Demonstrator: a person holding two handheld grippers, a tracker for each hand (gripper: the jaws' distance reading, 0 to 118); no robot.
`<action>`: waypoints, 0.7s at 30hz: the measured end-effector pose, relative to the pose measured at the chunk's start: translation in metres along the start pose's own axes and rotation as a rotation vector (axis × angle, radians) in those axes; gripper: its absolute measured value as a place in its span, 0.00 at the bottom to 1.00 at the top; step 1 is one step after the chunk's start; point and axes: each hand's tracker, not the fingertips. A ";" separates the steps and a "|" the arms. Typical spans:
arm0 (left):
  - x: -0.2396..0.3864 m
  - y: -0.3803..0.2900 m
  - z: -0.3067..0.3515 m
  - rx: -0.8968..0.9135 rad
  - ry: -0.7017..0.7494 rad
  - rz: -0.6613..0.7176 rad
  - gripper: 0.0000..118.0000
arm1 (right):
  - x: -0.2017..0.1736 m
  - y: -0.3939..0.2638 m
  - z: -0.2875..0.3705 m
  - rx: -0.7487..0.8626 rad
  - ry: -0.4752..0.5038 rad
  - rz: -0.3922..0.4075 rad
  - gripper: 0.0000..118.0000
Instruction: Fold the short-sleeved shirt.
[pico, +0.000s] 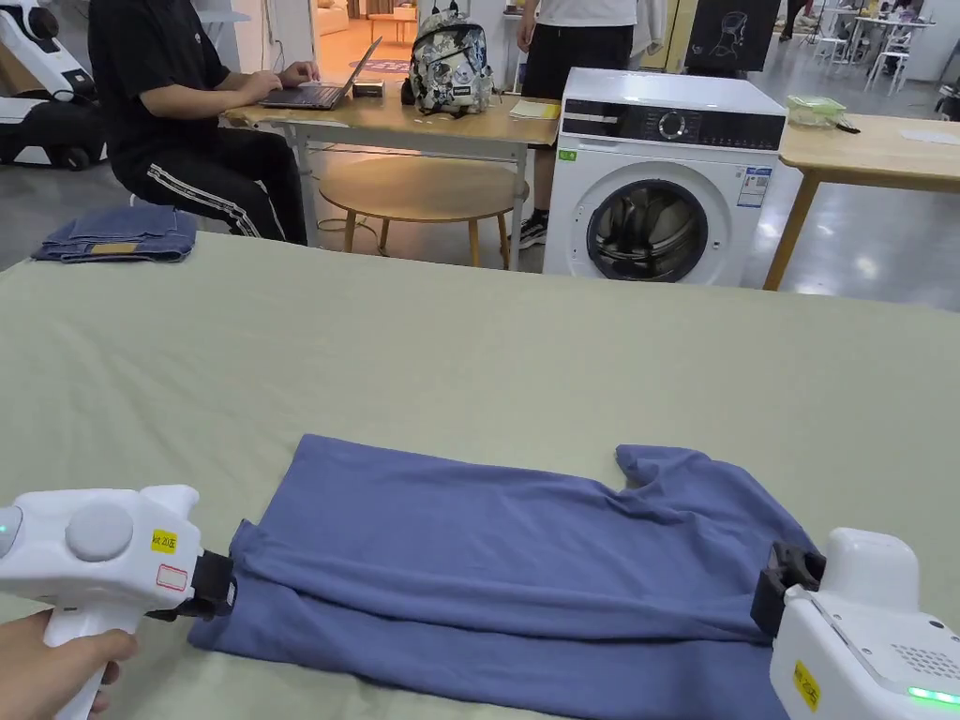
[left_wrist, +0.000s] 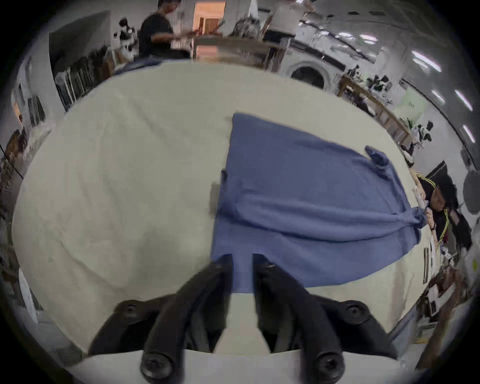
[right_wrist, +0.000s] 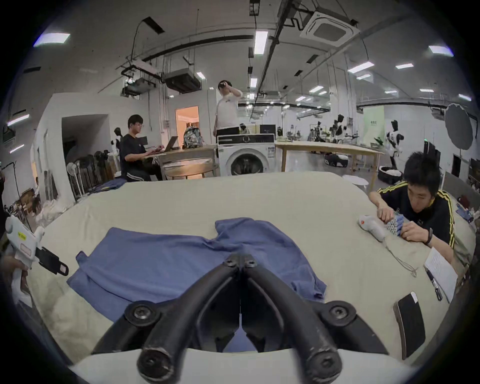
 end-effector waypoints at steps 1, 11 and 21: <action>-0.002 0.003 -0.006 -0.020 0.013 0.005 0.26 | 0.002 -0.001 -0.001 -0.007 -0.004 0.002 0.00; 0.024 0.002 -0.028 -0.121 0.096 -0.039 0.30 | 0.019 -0.010 -0.008 -0.075 -0.035 0.003 0.00; 0.010 -0.008 -0.028 -0.060 0.009 -0.049 0.02 | 0.052 -0.002 -0.014 -0.185 -0.050 0.008 0.00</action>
